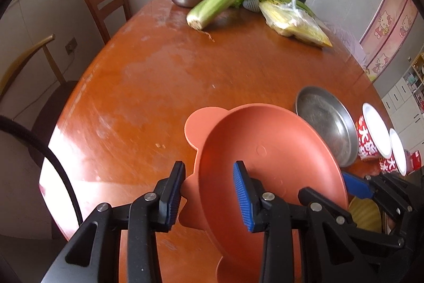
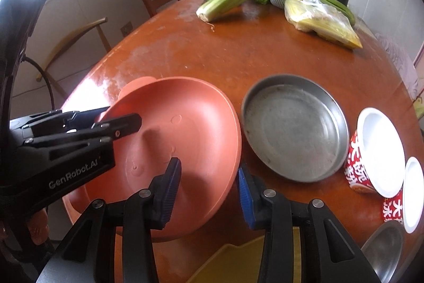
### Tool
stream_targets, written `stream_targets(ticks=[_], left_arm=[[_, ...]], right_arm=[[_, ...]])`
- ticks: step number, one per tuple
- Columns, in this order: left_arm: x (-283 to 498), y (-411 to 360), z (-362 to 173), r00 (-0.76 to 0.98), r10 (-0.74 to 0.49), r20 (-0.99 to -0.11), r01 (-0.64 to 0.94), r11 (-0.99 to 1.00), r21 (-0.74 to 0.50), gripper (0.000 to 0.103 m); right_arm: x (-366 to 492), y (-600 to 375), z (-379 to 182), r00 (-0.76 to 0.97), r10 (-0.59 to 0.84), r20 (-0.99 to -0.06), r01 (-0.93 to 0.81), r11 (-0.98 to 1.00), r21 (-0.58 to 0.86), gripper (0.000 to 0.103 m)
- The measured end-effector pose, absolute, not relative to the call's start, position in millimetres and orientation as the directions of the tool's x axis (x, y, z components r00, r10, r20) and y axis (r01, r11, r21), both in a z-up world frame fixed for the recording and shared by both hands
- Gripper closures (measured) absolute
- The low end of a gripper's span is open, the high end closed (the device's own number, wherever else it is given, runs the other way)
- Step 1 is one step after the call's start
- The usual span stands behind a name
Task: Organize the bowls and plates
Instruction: 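Lift the orange bear plate with the left gripper and hold it up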
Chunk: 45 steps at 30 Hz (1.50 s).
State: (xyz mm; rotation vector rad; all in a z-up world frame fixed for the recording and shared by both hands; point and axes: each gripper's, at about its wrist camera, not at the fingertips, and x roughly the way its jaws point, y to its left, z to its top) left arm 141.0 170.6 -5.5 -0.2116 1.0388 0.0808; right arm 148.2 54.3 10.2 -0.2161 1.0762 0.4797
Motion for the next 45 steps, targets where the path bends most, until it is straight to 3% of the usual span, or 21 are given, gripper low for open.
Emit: stream_targets(ticks=[45], left_arm=[[196.5, 189.9, -34.0, 0.498, 0.014, -0.867, -0.158, 0.985, -0.075, 0.064]], right_arm=[[170.5, 76.6, -20.0, 0.29, 0.284, -0.914, -0.444, 0.886, 0.134, 0.059]])
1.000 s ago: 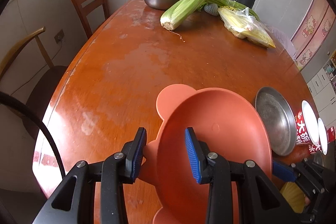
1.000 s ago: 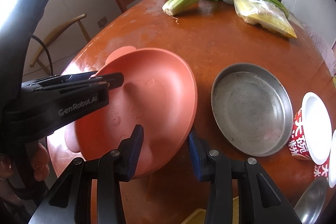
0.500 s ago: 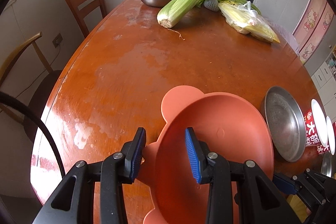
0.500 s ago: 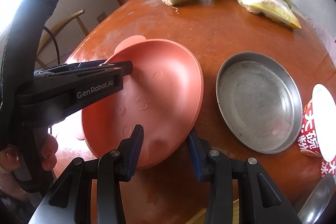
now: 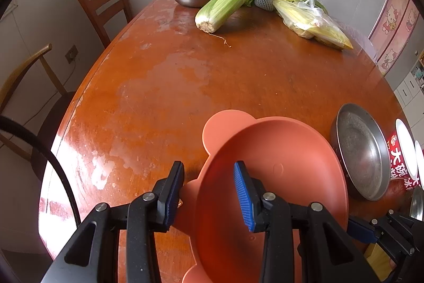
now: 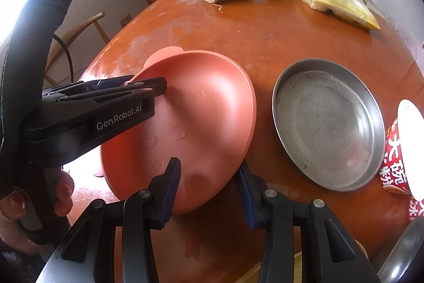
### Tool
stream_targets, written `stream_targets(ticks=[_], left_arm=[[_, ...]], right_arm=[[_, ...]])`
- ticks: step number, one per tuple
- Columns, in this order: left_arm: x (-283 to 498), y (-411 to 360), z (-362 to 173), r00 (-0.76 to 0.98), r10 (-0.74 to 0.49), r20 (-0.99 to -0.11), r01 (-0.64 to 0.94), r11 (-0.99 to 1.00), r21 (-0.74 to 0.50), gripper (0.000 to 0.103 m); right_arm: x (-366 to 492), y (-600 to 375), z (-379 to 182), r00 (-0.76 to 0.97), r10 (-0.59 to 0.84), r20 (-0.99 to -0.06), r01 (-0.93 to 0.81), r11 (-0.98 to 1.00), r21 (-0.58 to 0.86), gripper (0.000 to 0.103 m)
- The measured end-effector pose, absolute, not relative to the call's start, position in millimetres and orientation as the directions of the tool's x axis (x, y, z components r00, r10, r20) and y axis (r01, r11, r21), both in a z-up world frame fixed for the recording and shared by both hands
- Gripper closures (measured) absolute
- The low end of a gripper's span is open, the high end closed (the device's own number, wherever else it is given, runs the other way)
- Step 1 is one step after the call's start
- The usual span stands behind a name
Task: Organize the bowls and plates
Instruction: 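Lift the orange bear plate with the left gripper and hold it up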
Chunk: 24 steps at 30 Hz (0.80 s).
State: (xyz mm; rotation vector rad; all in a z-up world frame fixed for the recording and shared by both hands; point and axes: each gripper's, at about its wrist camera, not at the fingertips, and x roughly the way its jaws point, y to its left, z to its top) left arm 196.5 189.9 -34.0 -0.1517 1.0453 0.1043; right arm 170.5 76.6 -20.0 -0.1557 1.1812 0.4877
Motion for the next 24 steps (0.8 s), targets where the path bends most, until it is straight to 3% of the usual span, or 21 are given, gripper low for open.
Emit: stream_targets(ticks=[13, 24], left_arm=[[193.3, 194.4, -30.2, 0.518, 0.037, -0.855, -0.158, 0.986, -0.053, 0.061], [191.3, 196.4, -25.8, 0.539, 0.038, -0.842, -0.145, 0.988, -0.048, 0.051]], right_arm=[[172.0, 69.6, -14.5, 0.325, 0.268, -0.907, -0.414, 0.902, 0.118, 0.059], [174.6, 63.9, -12.1, 0.331, 0.261, -0.907, -0.396, 0.911, 0.118, 0.056]])
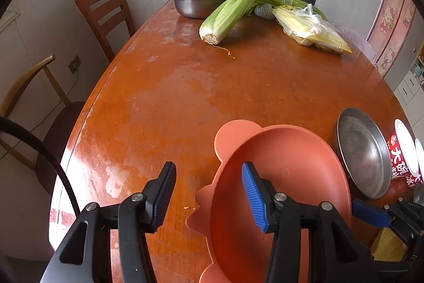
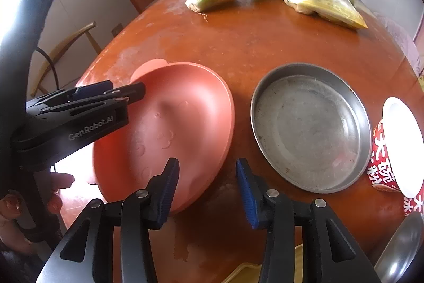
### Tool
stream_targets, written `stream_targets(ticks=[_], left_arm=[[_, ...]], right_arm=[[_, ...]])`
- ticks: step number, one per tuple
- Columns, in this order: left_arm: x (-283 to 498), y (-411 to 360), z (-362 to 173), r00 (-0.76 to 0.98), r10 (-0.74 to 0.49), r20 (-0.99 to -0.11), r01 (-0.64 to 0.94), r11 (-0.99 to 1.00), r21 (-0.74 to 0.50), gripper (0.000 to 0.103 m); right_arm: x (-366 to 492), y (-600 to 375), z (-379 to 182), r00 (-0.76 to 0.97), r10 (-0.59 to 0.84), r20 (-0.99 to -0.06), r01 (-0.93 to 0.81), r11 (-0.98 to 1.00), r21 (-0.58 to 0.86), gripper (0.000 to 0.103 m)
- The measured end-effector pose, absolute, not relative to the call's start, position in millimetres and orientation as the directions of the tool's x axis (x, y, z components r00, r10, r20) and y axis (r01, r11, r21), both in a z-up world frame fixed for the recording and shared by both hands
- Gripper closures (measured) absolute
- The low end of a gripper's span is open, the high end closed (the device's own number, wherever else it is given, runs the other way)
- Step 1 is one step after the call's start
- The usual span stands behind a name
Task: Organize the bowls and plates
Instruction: 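Lift the orange bear plate with the left gripper and hold it up, then lower the orange bear plate onto the table and open the left gripper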
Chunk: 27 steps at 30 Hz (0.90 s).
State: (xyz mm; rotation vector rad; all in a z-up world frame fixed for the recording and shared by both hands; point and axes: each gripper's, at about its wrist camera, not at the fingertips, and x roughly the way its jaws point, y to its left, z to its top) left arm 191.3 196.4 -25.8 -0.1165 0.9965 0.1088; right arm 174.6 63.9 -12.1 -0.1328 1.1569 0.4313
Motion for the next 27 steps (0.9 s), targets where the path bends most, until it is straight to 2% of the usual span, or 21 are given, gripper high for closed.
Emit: stream_targets(ticks=[13, 21, 27], left_arm=[[177.9, 201.7, -3.7, 0.593, 0.045, -0.804, -0.161, 0.985, -0.063, 0.048], [155.0, 182.4, 23.5, 0.64, 0.043, -0.767, -0.137, 0.989, -0.059, 0.043], [132.4, 156.5, 37.5, 0.662, 0.01, -0.749, -0.084, 0.995, -0.062, 0.042]], right_arm=[[171.6, 49.9, 6.4, 0.369, 0.309, -0.877, -0.387, 0.908, 0.157, 0.051], [161.9, 23.5, 29.6, 0.424, 0.358, -0.832, -0.396, 0.899, 0.186, 0.037], [150.9, -2.7, 37.7, 0.446, 0.35, -0.824, -0.393, 0.903, 0.171, 0.035]])
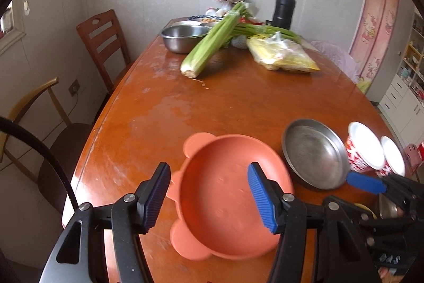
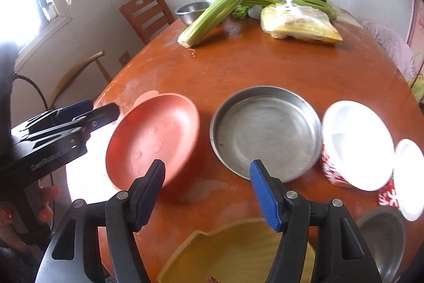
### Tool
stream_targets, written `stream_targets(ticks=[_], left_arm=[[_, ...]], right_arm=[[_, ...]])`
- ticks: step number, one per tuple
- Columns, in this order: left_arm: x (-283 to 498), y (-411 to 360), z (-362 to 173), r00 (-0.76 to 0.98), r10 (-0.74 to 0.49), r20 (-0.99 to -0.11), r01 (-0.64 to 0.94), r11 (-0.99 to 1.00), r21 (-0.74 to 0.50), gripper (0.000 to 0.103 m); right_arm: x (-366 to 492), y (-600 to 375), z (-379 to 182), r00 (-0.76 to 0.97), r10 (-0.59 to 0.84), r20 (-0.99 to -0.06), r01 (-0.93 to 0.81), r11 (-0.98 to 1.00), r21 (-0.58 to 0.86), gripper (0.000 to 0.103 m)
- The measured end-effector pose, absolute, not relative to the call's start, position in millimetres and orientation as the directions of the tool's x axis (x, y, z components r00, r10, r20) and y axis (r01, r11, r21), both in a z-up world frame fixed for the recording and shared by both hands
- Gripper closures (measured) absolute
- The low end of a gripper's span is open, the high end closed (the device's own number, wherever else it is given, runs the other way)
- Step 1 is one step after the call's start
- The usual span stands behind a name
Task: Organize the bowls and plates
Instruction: 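Lower the orange bear plate onto the table and open the left gripper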
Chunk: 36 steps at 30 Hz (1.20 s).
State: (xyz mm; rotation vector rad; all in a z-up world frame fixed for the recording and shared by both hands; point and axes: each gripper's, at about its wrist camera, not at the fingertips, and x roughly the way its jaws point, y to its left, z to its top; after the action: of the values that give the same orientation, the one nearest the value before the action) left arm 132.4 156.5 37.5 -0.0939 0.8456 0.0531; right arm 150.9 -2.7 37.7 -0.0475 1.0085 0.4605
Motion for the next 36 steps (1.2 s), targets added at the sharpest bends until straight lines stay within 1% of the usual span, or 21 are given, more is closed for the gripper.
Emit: stream_targets(ticks=[12, 22, 36], left_arm=[[93.2, 104.6, 40.9, 0.66, -0.017, -0.751, -0.03, 0.998, -0.049, 0.041], [63.0, 59.1, 16.0, 0.616, -0.08, -0.784, 0.035, 0.997, -0.074, 0.041], [51.5, 39.3, -5.5, 0.576, -0.1, -0.811, 0.063, 0.995, -0.078, 0.041]], right_arm=[[107.5, -51.3, 49.5, 0.453, 0.382, -0.805, -0.429, 0.886, 0.178, 0.035], [64.9, -77.5, 40.0, 0.417, 0.37, -0.83, -0.455, 0.876, 0.163, 0.035], [19.3, -95.2, 28.2, 0.39, 0.344, -0.854, -0.447, 0.882, 0.151, 0.035]])
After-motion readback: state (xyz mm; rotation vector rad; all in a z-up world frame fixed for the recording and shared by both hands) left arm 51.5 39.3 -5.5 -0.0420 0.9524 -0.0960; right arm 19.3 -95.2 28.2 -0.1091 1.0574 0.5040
